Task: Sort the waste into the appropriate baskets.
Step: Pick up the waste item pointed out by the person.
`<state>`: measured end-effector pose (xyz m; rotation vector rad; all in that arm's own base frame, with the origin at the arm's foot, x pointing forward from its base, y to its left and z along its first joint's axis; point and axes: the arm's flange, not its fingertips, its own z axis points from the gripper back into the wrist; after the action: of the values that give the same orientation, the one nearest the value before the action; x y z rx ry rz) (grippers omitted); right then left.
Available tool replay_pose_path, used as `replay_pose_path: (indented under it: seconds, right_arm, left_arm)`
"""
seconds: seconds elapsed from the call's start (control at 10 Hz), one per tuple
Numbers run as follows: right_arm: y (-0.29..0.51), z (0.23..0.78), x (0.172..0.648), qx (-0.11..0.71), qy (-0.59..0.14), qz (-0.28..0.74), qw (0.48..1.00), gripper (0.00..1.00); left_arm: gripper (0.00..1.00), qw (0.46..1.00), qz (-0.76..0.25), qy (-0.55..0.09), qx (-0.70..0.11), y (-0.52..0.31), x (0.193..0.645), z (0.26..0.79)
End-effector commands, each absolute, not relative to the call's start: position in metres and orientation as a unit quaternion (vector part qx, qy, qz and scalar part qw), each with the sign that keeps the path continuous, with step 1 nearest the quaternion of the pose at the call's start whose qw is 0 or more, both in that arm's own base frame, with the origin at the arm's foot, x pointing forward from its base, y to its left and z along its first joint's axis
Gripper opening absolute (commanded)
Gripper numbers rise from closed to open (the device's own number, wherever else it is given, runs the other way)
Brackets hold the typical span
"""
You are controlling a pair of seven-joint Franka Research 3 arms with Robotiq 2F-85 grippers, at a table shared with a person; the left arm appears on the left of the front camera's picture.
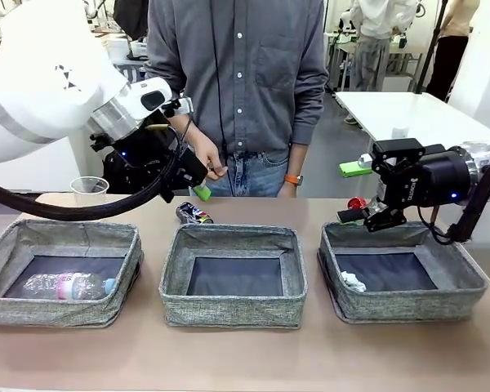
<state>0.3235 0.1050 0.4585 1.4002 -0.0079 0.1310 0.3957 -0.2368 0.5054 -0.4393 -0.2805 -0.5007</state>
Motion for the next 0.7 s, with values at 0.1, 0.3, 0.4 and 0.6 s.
replay_pose_path:
  seconds: [0.1,0.3,0.4,0.6]
  right_arm:
    - [0.107,0.463,0.324,0.654,-0.002,0.053,0.755,1.00]
    - [0.107,0.463,0.324,0.654,-0.002,0.053,0.755,1.00]
    - [0.107,0.463,0.324,0.654,-0.002,0.053,0.755,1.00]
    - [0.107,0.463,0.324,0.654,-0.002,0.053,0.755,1.00]
  left_arm:
    - [1.00,0.852,-0.501,-0.111,-0.105,-0.243,0.467,0.510]
    - [1.00,0.779,-0.609,-0.112,-0.097,-0.238,0.500,0.512]
    - [1.00,0.763,-0.628,-0.108,-0.103,-0.236,0.510,0.511]
    - [1.00,0.731,-0.662,-0.129,-0.106,-0.246,0.513,0.500]
